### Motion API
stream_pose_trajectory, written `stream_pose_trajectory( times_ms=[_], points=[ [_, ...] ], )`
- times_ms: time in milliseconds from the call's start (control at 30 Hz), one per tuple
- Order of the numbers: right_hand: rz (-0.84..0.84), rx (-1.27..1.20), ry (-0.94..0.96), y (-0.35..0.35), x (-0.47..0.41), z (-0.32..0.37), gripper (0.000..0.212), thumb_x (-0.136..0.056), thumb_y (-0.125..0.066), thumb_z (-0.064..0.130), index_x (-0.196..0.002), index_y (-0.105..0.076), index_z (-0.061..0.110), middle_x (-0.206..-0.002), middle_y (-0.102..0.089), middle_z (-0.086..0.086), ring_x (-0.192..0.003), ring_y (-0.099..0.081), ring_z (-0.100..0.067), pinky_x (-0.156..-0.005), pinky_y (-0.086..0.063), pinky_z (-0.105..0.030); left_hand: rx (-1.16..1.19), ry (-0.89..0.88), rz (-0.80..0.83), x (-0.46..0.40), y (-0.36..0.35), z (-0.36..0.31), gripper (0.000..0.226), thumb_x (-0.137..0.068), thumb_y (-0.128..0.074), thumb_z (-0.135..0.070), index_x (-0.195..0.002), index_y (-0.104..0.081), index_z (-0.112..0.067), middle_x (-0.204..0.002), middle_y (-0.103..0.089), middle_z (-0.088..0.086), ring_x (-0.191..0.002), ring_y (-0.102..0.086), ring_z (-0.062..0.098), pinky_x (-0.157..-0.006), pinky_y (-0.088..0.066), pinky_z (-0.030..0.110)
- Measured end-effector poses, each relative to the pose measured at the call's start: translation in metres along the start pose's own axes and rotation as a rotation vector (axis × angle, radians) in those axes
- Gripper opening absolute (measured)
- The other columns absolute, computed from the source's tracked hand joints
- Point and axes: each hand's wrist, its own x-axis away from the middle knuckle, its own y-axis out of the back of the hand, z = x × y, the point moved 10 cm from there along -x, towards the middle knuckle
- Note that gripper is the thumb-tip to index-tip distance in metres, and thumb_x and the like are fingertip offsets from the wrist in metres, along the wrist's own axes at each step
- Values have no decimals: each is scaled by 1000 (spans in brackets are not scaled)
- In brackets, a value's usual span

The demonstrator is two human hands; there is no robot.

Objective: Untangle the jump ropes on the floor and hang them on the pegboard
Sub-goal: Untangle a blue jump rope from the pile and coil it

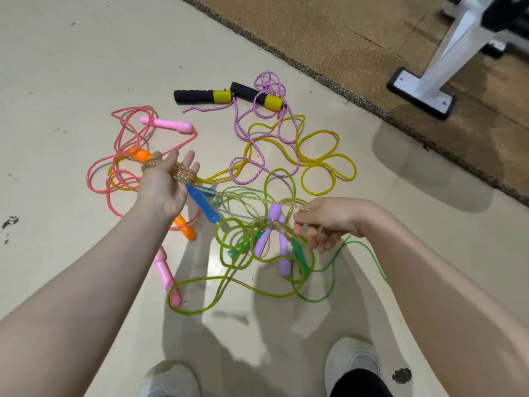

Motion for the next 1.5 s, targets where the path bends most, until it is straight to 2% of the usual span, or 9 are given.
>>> stream_pose_trajectory(
  times_ms=[233, 333, 467, 600, 733, 867, 967, 1233, 1500],
  points=[
    [419, -483, 570, -25, 41, 89, 27, -88, -50, 3, -111, -59, 15, -47, -42, 8, -37, -31, -2, -39, -32, -10, -682, -87, 192, 24, -22, 25, 55, -100, -34, -2, -149, -17, -19, -124, -51, -4, -83, -63, 12, -50, -47, 12],
    [65, -730, 759, 25, 33, 98, 16, -76, -65, 6, -86, -74, 15, -52, -51, 13, -44, -35, -3, -54, -33, -16, -1055, 29, 513, 56, -59, 58, 41, -101, -36, -27, -138, -40, -10, -77, -65, 2, -35, -51, 9, -44, -42, 21],
    [-894, -197, 575, 101, 37, 58, 17, -84, -60, 7, -80, -69, 21, -63, -63, 13, -56, -50, -2, -60, -40, -19, -1041, 375, 907, 103, -76, 93, 74, -86, -30, -65, -103, -67, -4, -36, -35, -5, -27, -25, 5, -46, -31, 27],
    [-657, -1140, 327, 85, 8, 5, 53, -86, -43, 65, -94, -53, 13, -55, -60, -5, -50, -50, -17, -56, -36, -27, -629, 548, 1184, 136, -96, 97, 41, -72, -73, -46, -103, -73, -18, -47, -48, -5, -26, -26, -5, -43, -41, 15],
    [-239, -1283, 207, 37, -11, 10, 83, -75, -27, 82, -100, -54, 8, -51, -38, -1, -38, -36, -14, -47, -32, -20, -264, 662, 1193, 129, -99, 101, 34, -86, -62, -32, -119, -65, -23, -81, -69, -4, -34, -26, 2, -53, -45, 10],
    [-619, 74, 85, 62, -3, -8, 20, -82, -67, 34, -89, -59, 16, -74, -54, 0, -66, -56, -17, -52, -38, -22, 169, 530, 991, 83, -100, 57, 41, -96, -47, -13, -135, -45, -2, -136, -49, 24, -86, -69, 26, -87, -54, 38],
    [-237, 197, 115, 21, -14, -6, 14, -81, -65, 19, -79, -65, 5, -58, -51, -2, -57, -47, -19, -55, -37, -28, 141, 269, 621, 38, -71, 38, 67, -67, -82, -15, -125, -49, -4, -126, -58, 22, -95, -69, 29, -77, -57, 40],
    [194, 241, 274, -44, 7, 70, 30, -88, -55, 11, -105, -67, 31, -88, -69, -18, -46, -43, -5, -43, -28, -19, -414, 64, 239, 23, -36, 47, 47, -100, -32, -42, -143, -24, -24, -146, -41, -6, -110, -60, 28, -101, -42, 39],
    [-1018, -298, 643, 106, 65, 89, 10, -82, -60, 15, -83, -63, 24, -51, -53, 13, -50, -48, -1, -55, -38, -22, -877, 469, 950, 100, -79, 105, 93, -76, -19, -81, -116, -63, -9, -66, -69, 12, -24, -24, 5, -46, -41, 24]
  ],
)
